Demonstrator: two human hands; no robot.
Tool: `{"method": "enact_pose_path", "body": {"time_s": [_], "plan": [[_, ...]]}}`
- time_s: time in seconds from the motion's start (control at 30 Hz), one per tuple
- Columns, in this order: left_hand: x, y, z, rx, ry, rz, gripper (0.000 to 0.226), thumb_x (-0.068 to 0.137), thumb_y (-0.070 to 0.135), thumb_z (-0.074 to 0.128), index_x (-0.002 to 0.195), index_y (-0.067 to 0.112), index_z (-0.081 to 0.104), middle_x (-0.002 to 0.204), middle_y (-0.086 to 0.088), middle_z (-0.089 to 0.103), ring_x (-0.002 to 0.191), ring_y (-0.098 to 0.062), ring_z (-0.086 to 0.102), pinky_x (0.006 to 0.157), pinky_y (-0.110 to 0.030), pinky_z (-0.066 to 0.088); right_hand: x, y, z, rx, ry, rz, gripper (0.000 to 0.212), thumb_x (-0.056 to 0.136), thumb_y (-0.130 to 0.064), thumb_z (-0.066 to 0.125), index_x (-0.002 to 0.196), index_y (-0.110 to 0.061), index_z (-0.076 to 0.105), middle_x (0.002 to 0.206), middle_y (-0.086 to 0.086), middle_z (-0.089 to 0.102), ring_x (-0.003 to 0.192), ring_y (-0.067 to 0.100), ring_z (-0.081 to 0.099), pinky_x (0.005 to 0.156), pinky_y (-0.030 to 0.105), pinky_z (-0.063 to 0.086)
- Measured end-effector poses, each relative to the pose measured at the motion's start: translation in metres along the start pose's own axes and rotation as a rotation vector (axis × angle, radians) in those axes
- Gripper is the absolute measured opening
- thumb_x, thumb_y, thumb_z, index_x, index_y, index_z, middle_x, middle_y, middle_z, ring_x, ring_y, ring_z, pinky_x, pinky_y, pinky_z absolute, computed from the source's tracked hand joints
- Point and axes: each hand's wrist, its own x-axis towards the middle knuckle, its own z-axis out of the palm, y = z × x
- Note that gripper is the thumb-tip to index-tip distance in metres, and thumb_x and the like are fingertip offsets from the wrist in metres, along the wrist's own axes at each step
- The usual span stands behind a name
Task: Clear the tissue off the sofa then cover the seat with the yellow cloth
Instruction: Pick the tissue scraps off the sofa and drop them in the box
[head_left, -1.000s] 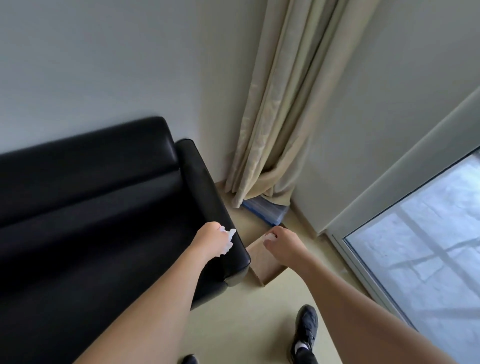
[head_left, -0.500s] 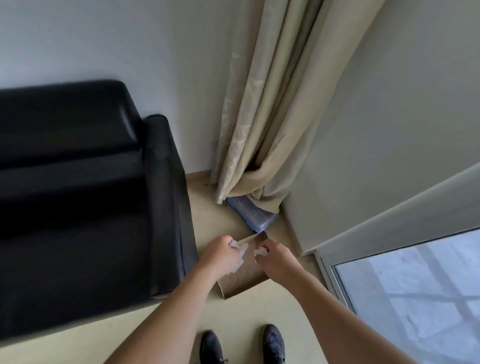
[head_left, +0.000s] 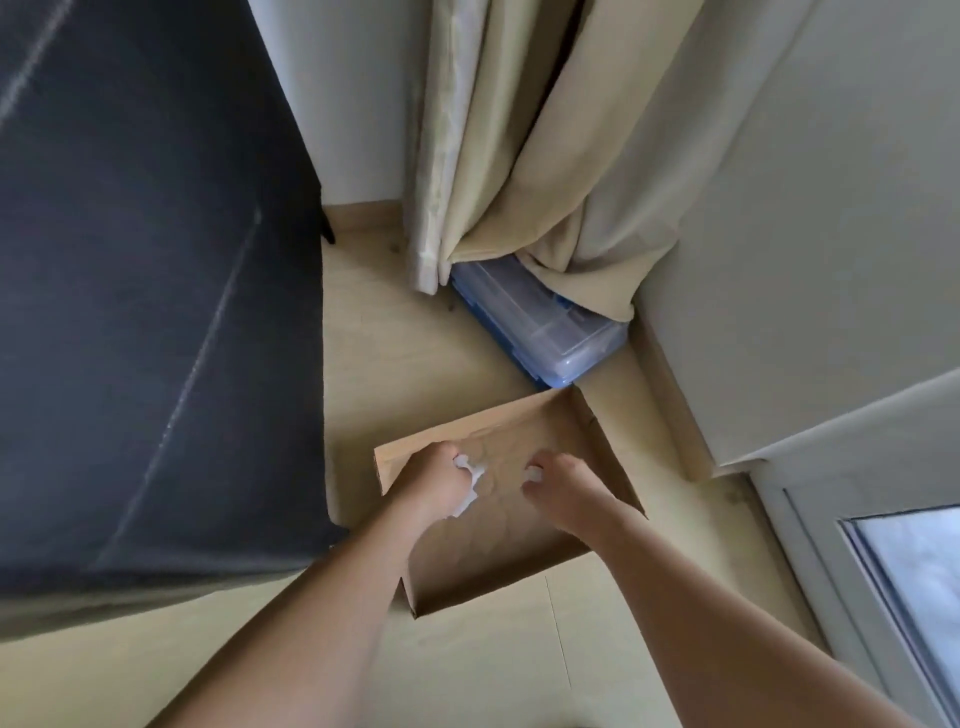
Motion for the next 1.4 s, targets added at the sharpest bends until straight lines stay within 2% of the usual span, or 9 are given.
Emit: {"method": "enact_pose_path", "body": {"time_s": [0.1, 0.27, 0.37, 0.47, 0.57, 0.7, 0.83, 1.03, 1.4], "plan": [[0.047, -0.032, 0.021, 0.029, 0.024, 0.022, 0.016, 0.086, 0.009, 0.037, 0.081, 0.013, 0.053, 0.081, 0.004, 0.059, 0.072, -0.022, 0.058, 0.064, -0.027, 0.045, 0.044, 0.018, 0.035, -0.027, -0.012, -0.047, 0.024, 0.091, -0.019, 0.053, 0.113, -0.012, 0.060, 0.106, 0.005, 0.062, 0.092, 0.018, 0.059, 0.077, 0.026, 0.050], [0.066, -0.030, 0.021, 0.033, 0.012, 0.107, 0.018, 0.083, 0.003, 0.036, 0.073, 0.012, 0.048, 0.073, 0.000, 0.068, 0.055, -0.011, 0.055, 0.055, -0.023, 0.037, 0.074, 0.024, 0.040, -0.077, -0.004, -0.059, 0.023, 0.089, -0.024, 0.051, 0.110, -0.018, 0.059, 0.107, 0.002, 0.061, 0.092, 0.018, 0.059, 0.078, 0.030, 0.053], [0.074, -0.033, 0.026, 0.084, 0.021, 0.124, 0.018, 0.085, 0.004, 0.036, 0.072, 0.015, 0.042, 0.078, 0.000, 0.059, 0.063, -0.013, 0.056, 0.053, -0.024, 0.033, 0.078, 0.034, 0.049, -0.104, -0.008, -0.064, 0.023, 0.089, -0.022, 0.053, 0.111, -0.017, 0.059, 0.107, 0.003, 0.061, 0.091, 0.019, 0.059, 0.075, 0.028, 0.051], [0.088, -0.054, 0.038, 0.096, 0.003, 0.114, 0.018, 0.083, 0.001, 0.036, 0.074, 0.014, 0.044, 0.096, 0.008, 0.065, 0.090, -0.018, 0.066, 0.055, -0.024, 0.039, 0.085, 0.058, 0.061, -0.248, -0.073, -0.047, 0.028, 0.090, -0.021, 0.051, 0.117, -0.019, 0.059, 0.114, 0.004, 0.059, 0.099, 0.022, 0.058, 0.085, 0.034, 0.052], [0.092, -0.066, 0.046, 0.216, -0.092, 0.095, 0.019, 0.085, 0.001, 0.039, 0.080, 0.015, 0.051, 0.127, 0.012, 0.064, 0.097, -0.019, 0.068, 0.068, -0.030, 0.054, 0.092, 0.066, 0.058, -0.339, -0.081, -0.029, 0.031, 0.091, -0.020, 0.050, 0.120, -0.019, 0.059, 0.119, 0.004, 0.057, 0.105, 0.025, 0.056, 0.088, 0.036, 0.051], [0.097, -0.062, 0.056, 0.300, -0.158, 0.151, 0.021, 0.081, -0.008, 0.041, 0.077, 0.009, 0.055, 0.122, 0.012, 0.067, 0.103, -0.014, 0.065, 0.076, -0.032, 0.054, 0.098, 0.062, 0.058, -0.164, -0.013, -0.011, 0.028, 0.087, -0.020, 0.055, 0.114, -0.019, 0.060, 0.112, 0.003, 0.059, 0.096, 0.021, 0.057, 0.081, 0.032, 0.053], [0.098, -0.054, 0.061, 0.503, -0.118, 0.160, 0.028, 0.087, 0.000, 0.043, 0.106, 0.002, 0.063, 0.096, 0.009, 0.061, 0.083, -0.021, 0.052, 0.062, -0.025, 0.039, 0.101, 0.062, 0.070, -0.238, -0.110, 0.005, 0.044, 0.087, -0.030, 0.059, 0.130, -0.022, 0.050, 0.130, 0.004, 0.048, 0.119, 0.027, 0.045, 0.092, 0.037, 0.047], [0.102, -0.062, 0.053, 0.632, -0.084, 0.130, 0.026, 0.092, 0.014, 0.045, 0.117, 0.011, 0.049, 0.128, -0.008, 0.044, 0.111, -0.027, 0.052, 0.078, -0.032, 0.042, 0.101, 0.061, 0.057, -0.329, -0.084, -0.003, 0.069, 0.083, -0.040, 0.066, 0.143, -0.028, 0.033, 0.144, 0.004, 0.034, 0.133, 0.031, 0.032, 0.103, 0.045, 0.040], [0.084, -0.059, 0.057, 0.732, -0.088, 0.181, 0.036, 0.093, 0.017, 0.048, 0.128, 0.014, 0.048, 0.129, -0.006, 0.046, 0.113, -0.026, 0.053, 0.079, -0.031, 0.041, 0.085, 0.055, 0.042, -0.389, -0.110, -0.023, 0.071, 0.082, -0.033, 0.067, 0.145, -0.026, 0.035, 0.147, 0.003, 0.032, 0.134, 0.029, 0.032, 0.104, 0.044, 0.041]]}}
